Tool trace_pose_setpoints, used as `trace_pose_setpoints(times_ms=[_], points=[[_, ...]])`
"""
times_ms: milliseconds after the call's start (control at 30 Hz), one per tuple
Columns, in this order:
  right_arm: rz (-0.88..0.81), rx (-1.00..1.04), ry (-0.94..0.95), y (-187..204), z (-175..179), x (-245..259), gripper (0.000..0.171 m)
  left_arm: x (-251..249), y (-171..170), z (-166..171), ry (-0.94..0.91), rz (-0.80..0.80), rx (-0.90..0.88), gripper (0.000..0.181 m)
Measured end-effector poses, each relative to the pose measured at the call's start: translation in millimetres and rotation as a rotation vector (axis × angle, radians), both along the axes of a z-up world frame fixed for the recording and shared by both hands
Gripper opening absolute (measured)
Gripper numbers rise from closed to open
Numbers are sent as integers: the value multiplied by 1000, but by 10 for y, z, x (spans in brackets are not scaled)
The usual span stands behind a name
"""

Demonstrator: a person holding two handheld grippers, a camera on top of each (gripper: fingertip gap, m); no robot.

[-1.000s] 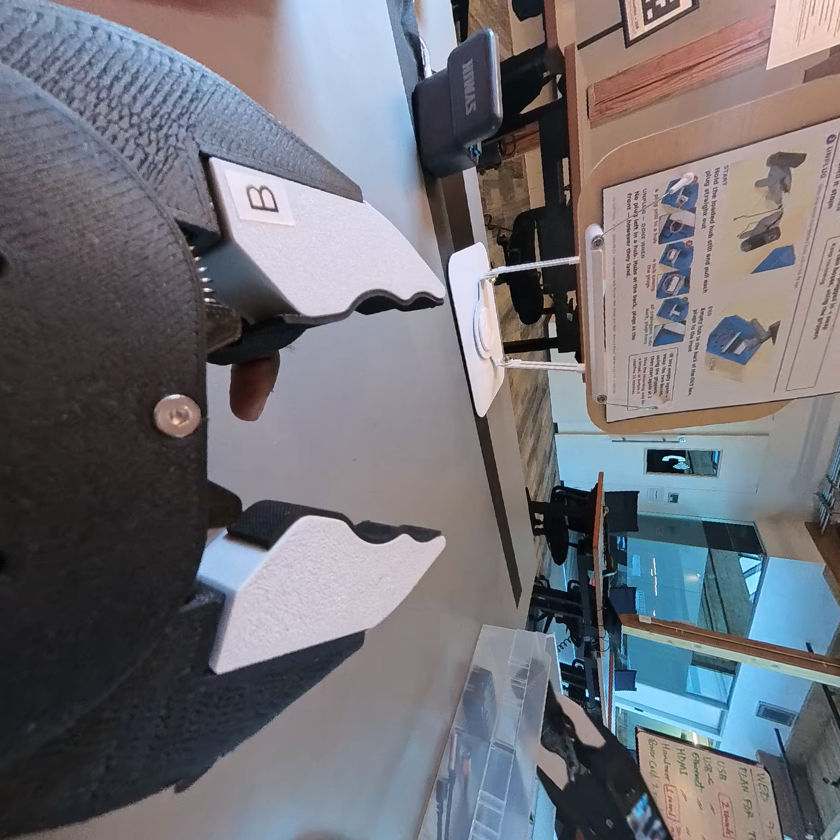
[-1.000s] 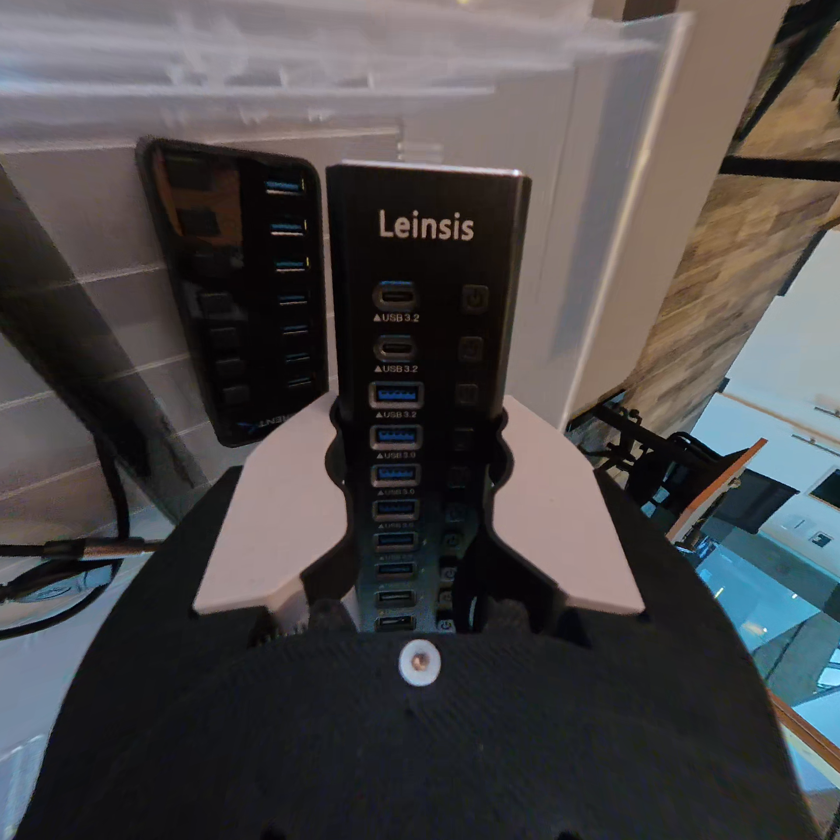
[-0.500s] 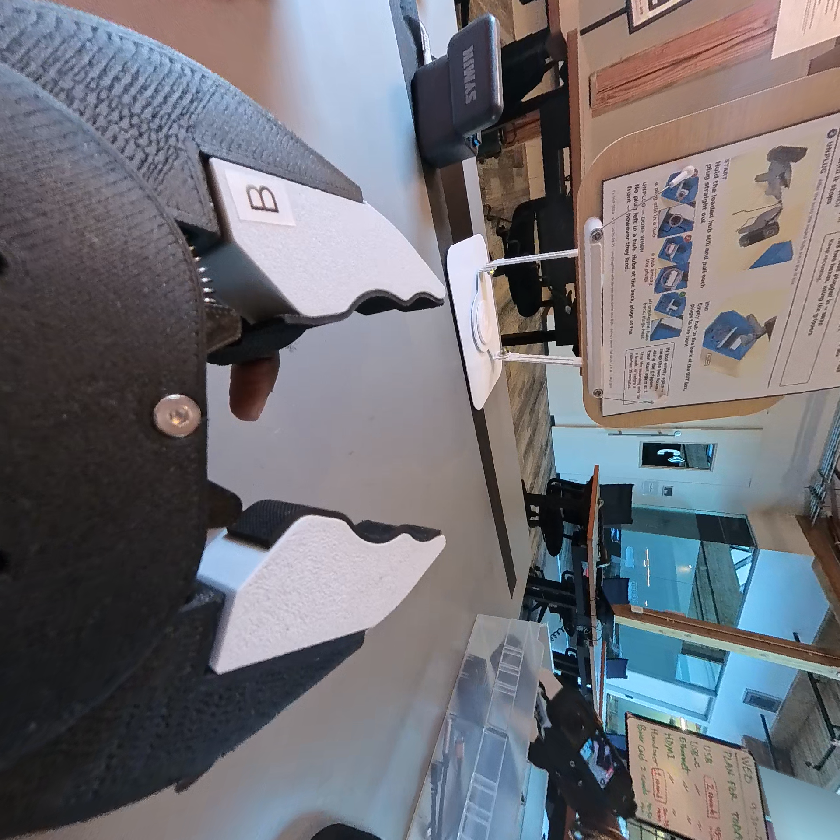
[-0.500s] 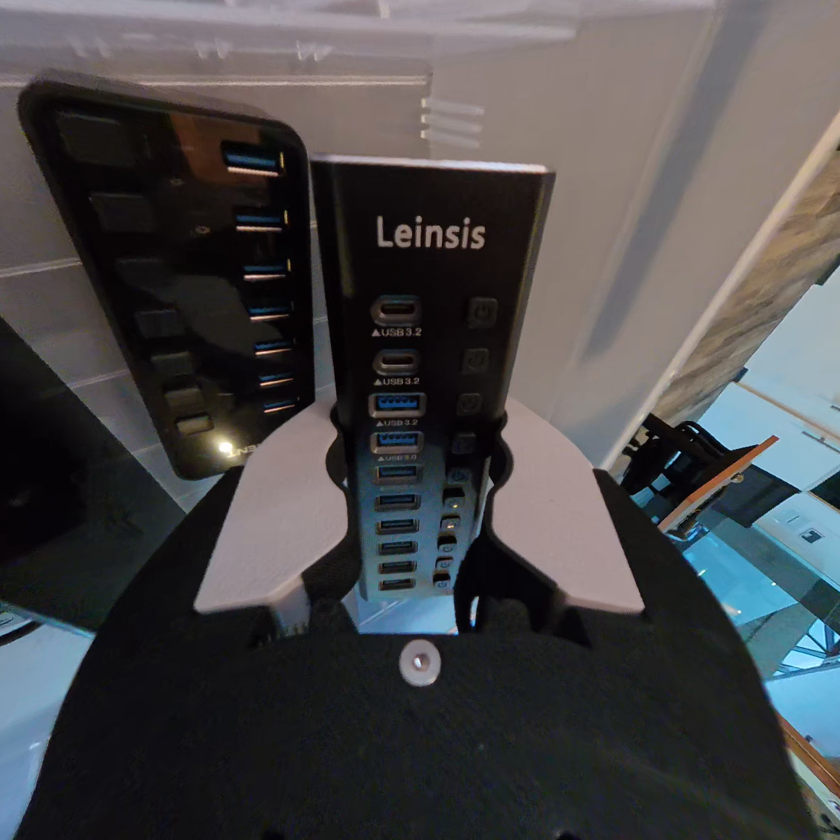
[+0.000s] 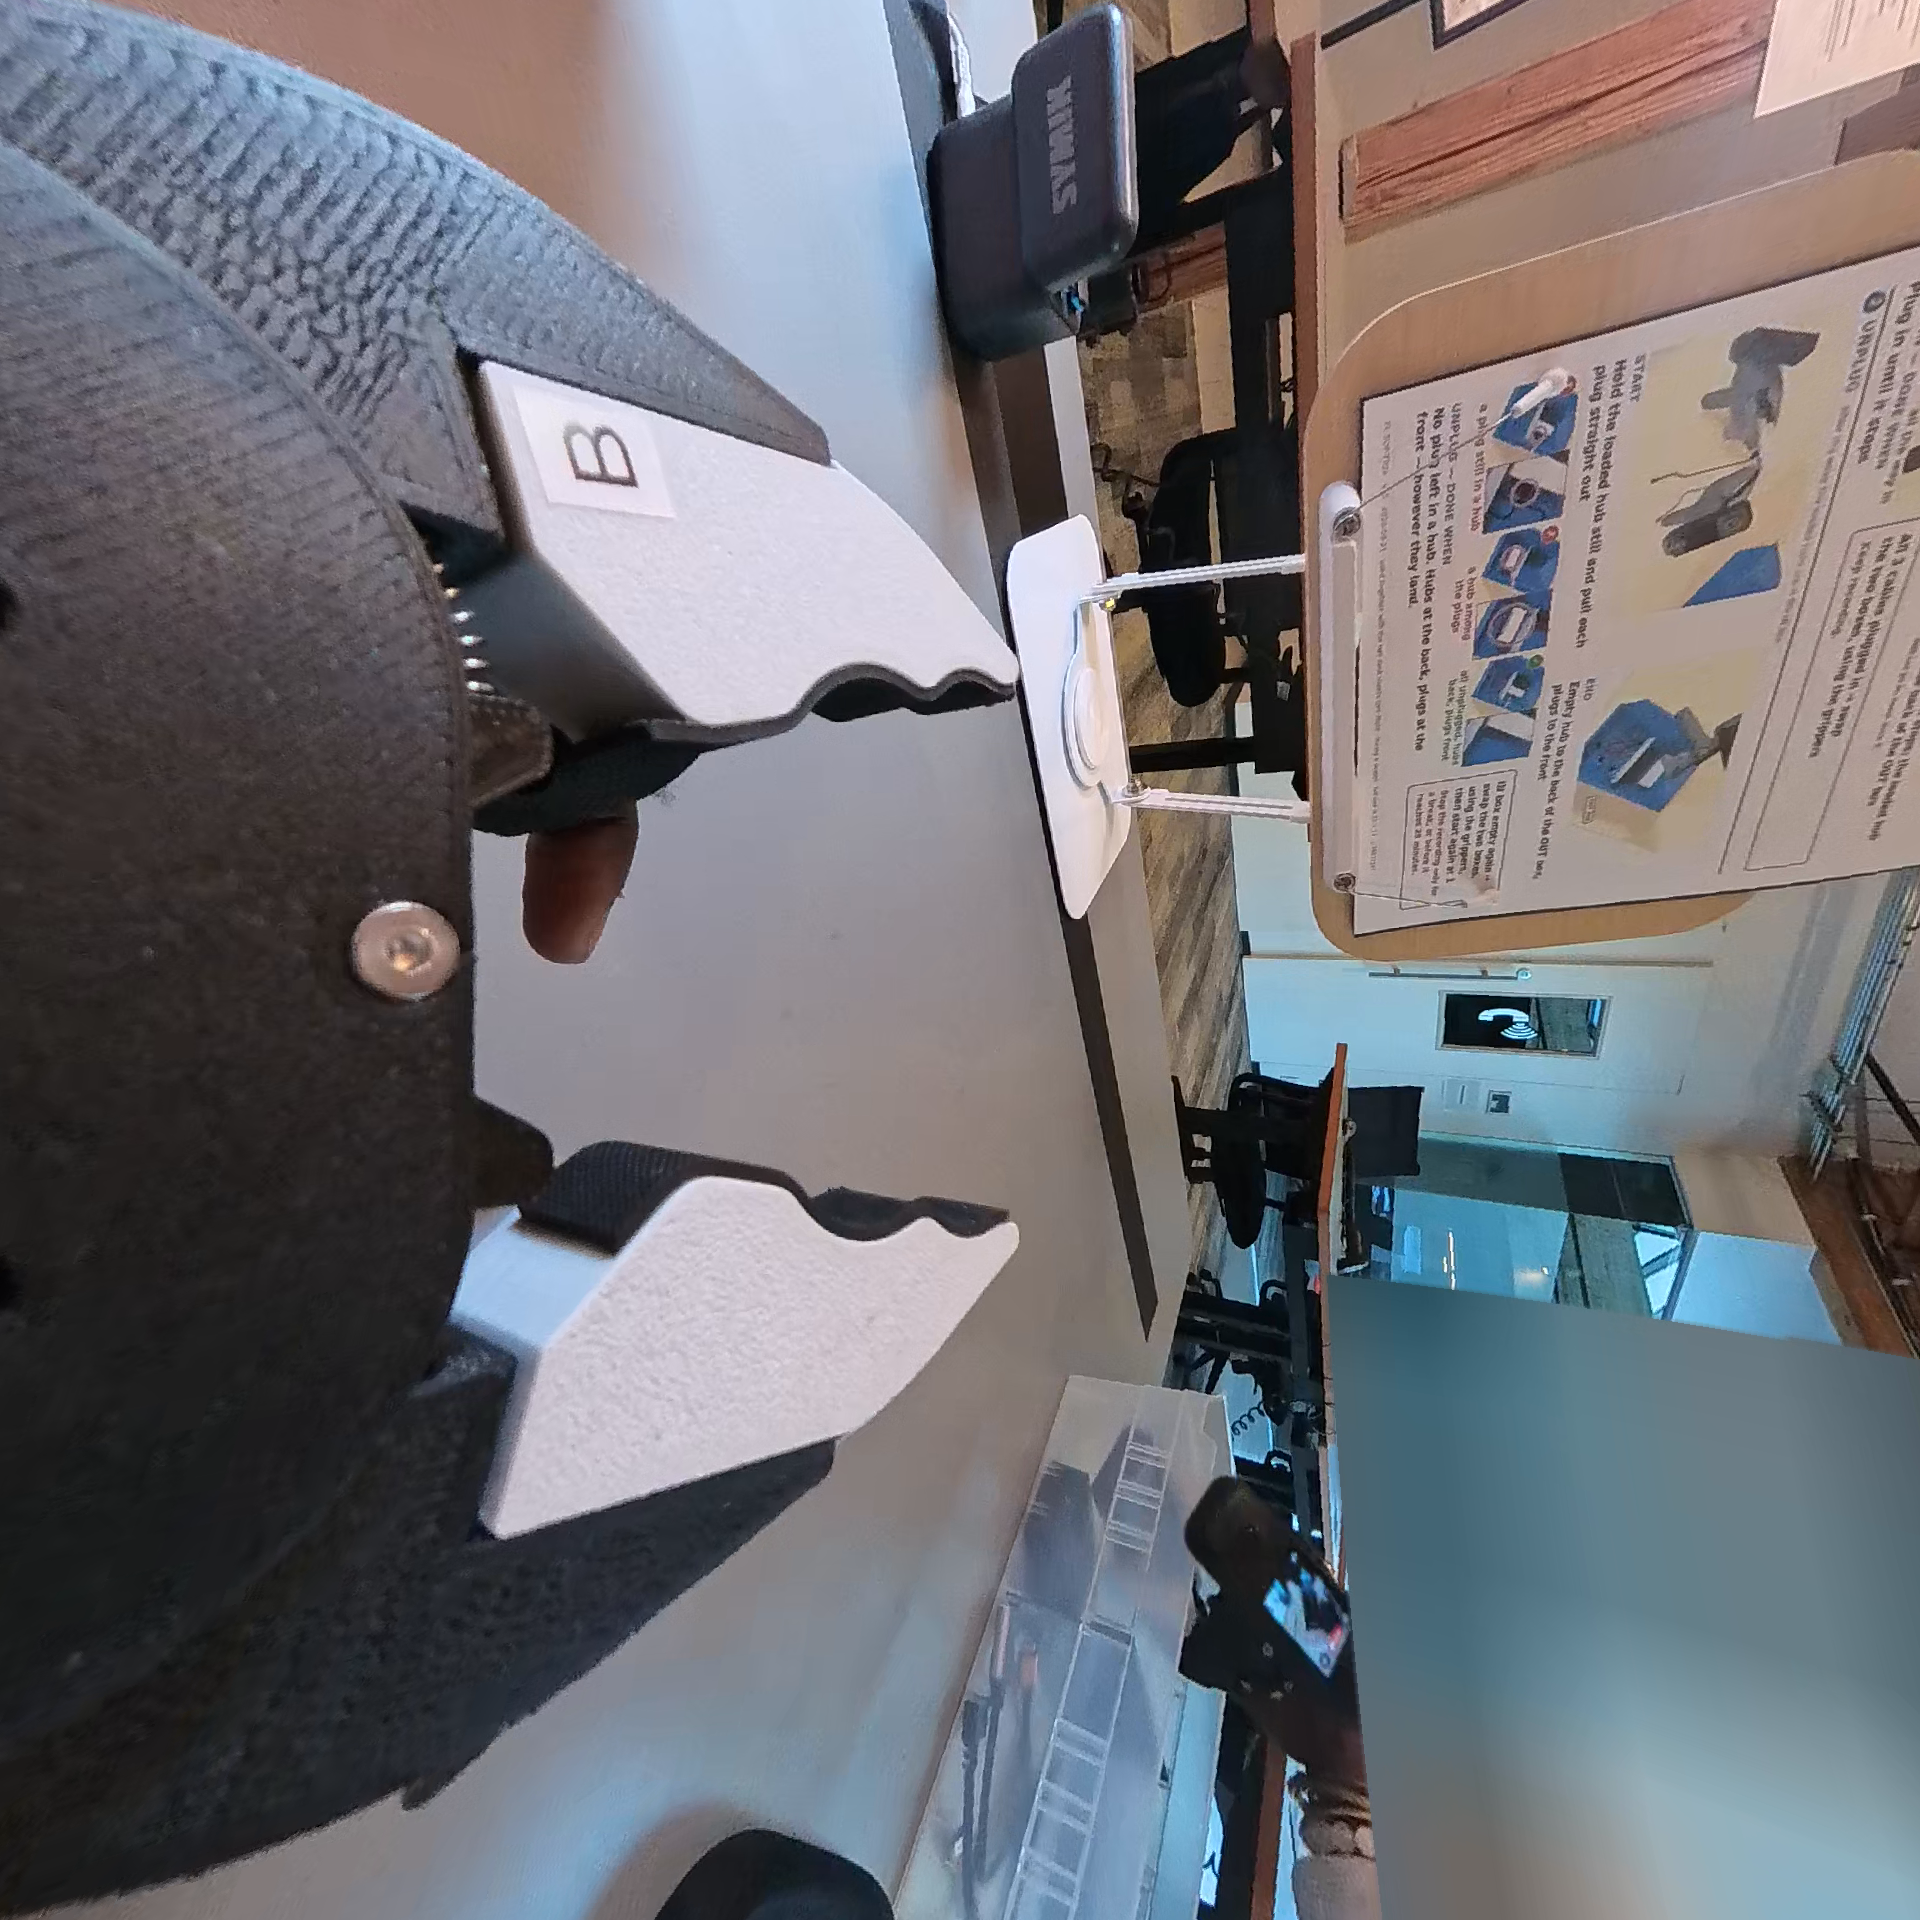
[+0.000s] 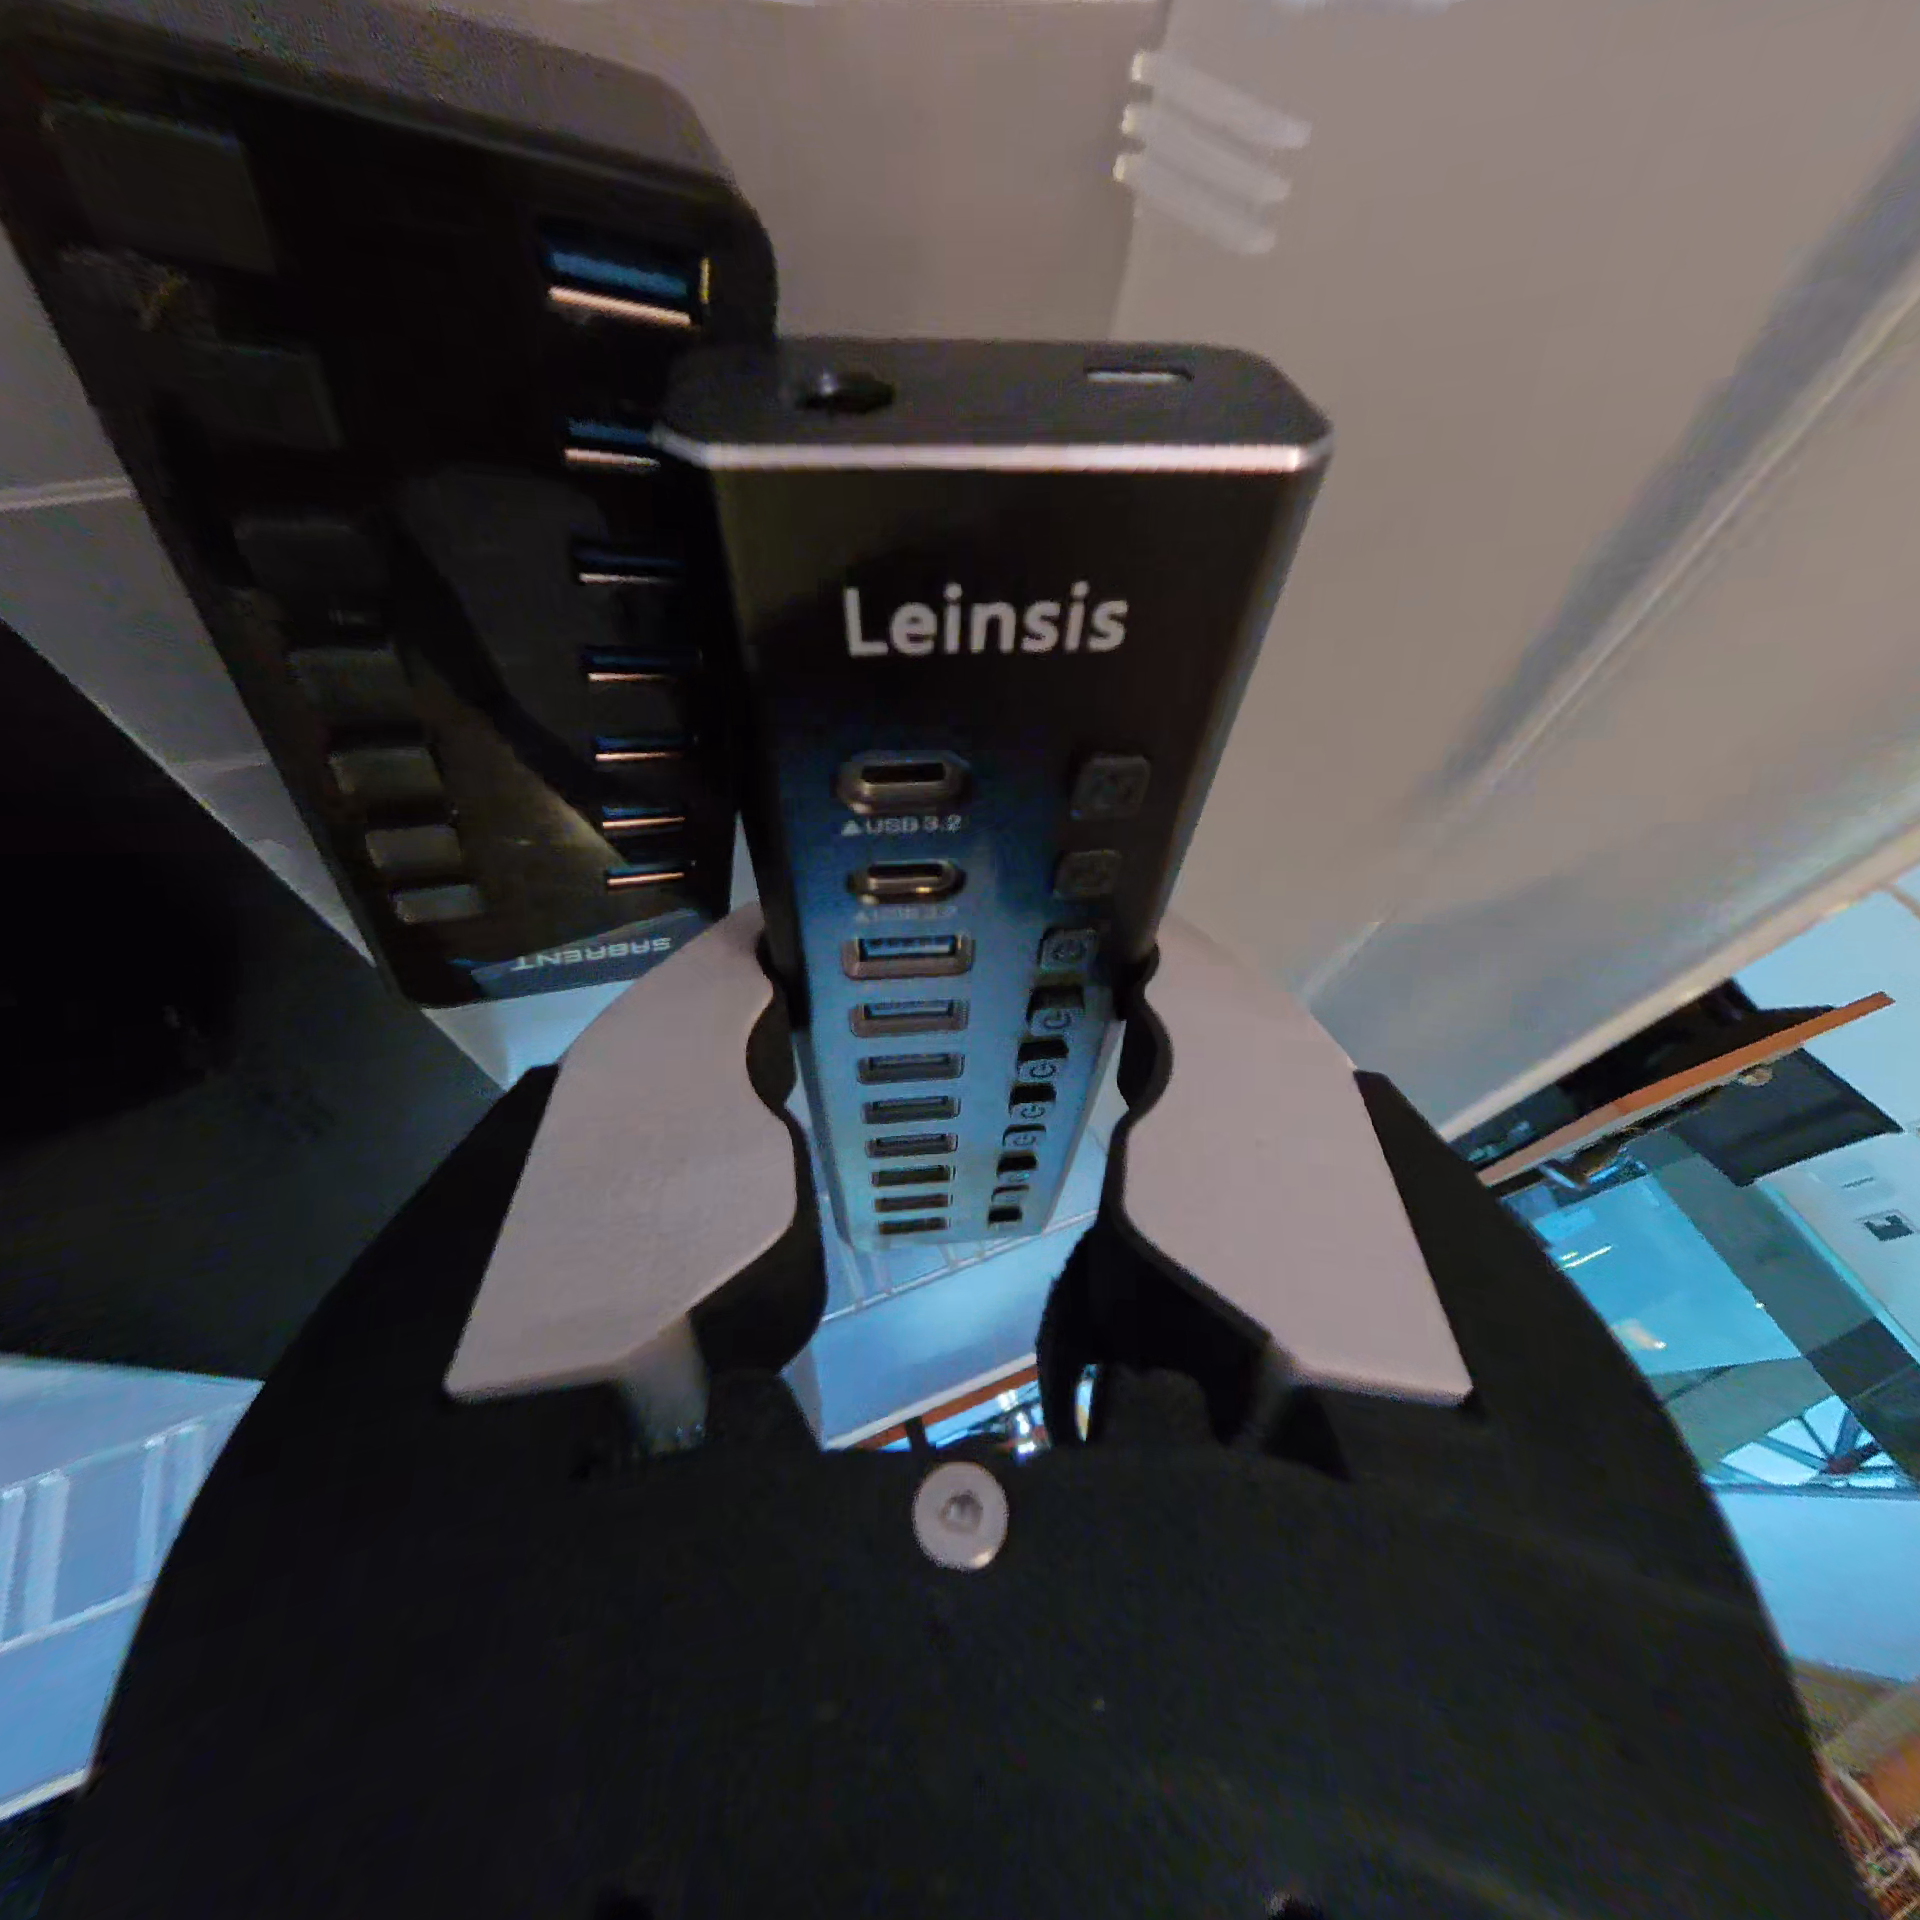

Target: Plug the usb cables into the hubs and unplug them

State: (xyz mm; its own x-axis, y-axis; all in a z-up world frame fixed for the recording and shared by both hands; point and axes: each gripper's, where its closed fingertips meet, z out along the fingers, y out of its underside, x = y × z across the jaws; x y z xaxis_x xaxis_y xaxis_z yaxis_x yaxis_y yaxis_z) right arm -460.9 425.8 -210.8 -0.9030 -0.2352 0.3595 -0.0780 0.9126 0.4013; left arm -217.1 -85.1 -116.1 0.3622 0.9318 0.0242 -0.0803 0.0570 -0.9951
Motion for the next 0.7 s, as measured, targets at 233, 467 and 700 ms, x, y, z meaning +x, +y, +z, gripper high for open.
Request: trace_pose_setpoints(times_ms=[233, 467, 700], points=[[-15, -25, -44, 3, -18, 6, 61, 7, -2, 6, 3, 0, -3, 90], [-149, -416, -132, -151, 16, 78, 61, -3, -22, -7, 1, 12, -8, 89], [-193, -552, -160, -158, 0, 115, 61, -34, -2, -71, -20, 12, -28, 89]])
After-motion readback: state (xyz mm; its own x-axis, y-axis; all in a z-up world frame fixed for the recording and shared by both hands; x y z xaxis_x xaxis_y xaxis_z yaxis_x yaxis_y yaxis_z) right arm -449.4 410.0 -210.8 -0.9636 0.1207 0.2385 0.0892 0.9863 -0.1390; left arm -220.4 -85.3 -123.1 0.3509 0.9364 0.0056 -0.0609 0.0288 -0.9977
